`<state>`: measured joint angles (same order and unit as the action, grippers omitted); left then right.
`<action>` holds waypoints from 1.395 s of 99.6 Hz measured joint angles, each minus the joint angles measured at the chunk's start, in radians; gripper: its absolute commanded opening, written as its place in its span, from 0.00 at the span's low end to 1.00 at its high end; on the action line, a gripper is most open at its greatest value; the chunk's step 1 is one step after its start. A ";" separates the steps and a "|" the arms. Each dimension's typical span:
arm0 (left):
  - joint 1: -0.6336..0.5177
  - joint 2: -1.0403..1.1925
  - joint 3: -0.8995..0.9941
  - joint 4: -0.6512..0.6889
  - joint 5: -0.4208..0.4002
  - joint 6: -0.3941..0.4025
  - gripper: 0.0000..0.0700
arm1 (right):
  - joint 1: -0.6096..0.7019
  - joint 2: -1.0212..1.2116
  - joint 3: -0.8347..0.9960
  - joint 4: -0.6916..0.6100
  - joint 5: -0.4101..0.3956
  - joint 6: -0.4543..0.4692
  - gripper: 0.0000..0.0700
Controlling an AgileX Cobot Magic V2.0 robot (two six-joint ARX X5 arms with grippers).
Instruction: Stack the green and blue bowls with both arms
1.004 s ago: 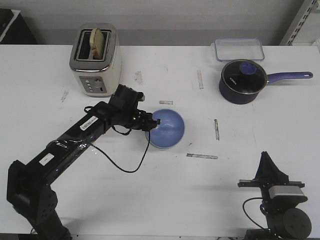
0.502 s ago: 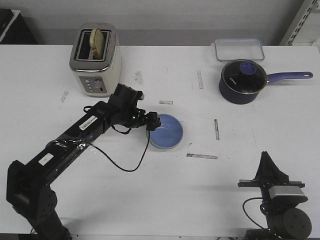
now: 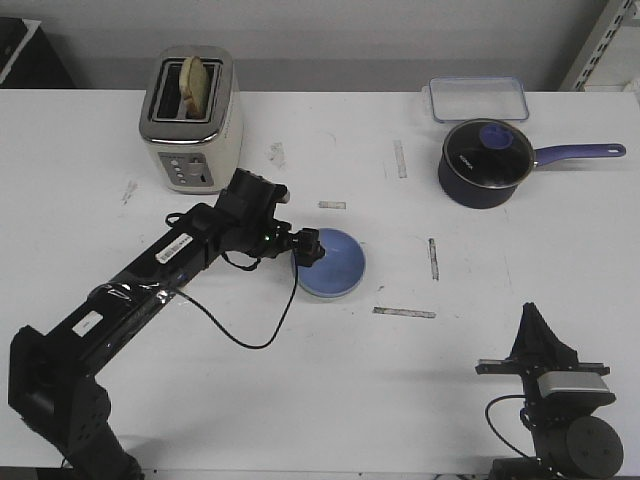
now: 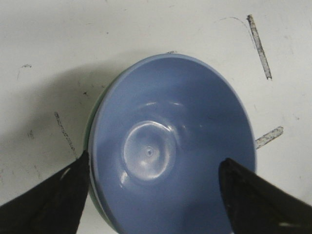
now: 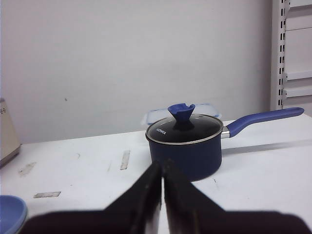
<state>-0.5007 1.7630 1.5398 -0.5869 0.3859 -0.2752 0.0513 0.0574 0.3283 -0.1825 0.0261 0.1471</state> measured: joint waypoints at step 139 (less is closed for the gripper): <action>0.311 -0.989 -1.154 0.790 -0.390 0.206 0.00 | 0.000 0.000 0.000 0.000 0.000 0.000 0.00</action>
<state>-0.1894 0.7742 0.3862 0.2035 -0.0044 -0.0692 0.0513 0.0574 0.3283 -0.1825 0.0261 0.1471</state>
